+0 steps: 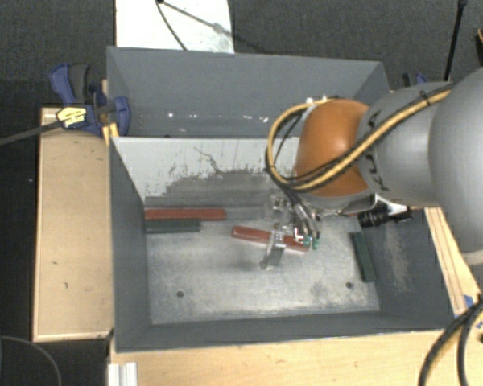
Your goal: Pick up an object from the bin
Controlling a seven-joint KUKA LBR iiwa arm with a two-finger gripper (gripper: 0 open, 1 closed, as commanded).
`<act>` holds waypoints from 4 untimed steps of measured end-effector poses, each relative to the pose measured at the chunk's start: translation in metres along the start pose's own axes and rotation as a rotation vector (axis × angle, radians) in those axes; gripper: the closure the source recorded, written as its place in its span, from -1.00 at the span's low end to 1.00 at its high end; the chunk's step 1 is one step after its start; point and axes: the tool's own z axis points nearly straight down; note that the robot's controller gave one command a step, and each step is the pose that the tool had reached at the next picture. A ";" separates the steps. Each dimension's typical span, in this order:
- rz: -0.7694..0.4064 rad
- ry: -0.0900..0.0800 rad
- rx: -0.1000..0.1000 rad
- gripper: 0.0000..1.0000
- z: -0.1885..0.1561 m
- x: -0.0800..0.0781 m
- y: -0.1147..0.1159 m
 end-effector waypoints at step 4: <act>-0.008 -0.010 -0.003 1.00 -0.090 0.011 0.016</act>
Offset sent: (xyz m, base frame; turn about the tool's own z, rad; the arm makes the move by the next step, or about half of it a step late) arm -0.0101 0.0170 -0.0305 0.0074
